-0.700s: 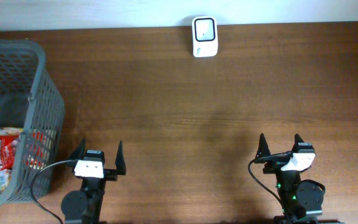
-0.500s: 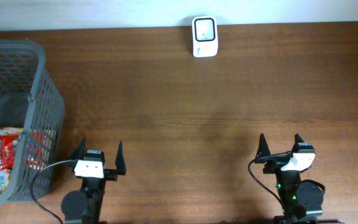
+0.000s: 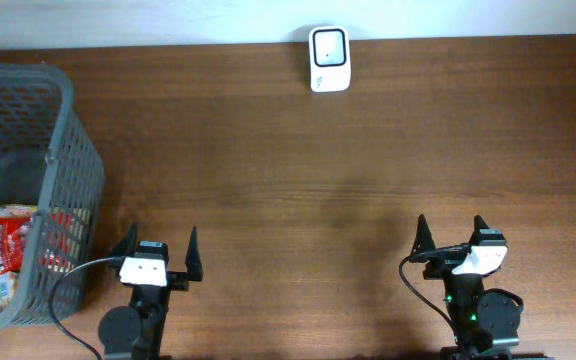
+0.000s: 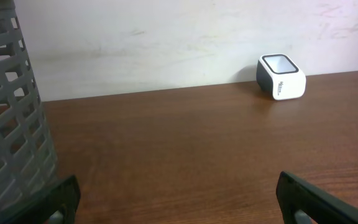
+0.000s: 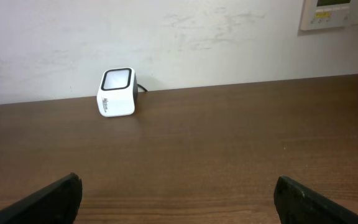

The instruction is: Scan the item barcode

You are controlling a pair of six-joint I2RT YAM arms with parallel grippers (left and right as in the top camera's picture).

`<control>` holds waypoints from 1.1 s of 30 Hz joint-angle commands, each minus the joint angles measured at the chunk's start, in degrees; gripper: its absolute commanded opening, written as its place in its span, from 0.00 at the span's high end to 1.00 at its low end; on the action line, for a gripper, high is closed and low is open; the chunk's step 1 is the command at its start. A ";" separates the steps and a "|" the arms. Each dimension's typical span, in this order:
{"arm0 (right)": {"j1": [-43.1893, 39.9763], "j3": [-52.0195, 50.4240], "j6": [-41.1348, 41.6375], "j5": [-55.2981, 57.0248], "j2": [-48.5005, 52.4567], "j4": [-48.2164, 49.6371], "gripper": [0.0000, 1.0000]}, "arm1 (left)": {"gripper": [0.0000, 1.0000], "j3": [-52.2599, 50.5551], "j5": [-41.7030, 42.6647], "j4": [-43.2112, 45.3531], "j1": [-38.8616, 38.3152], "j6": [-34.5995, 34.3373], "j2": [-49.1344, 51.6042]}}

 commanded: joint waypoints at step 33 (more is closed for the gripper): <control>0.33 -0.48 0.26 0.52 -0.17 -0.20 0.02 | 0.01 -0.42 -2.19 1.68 0.24 1.11 -0.33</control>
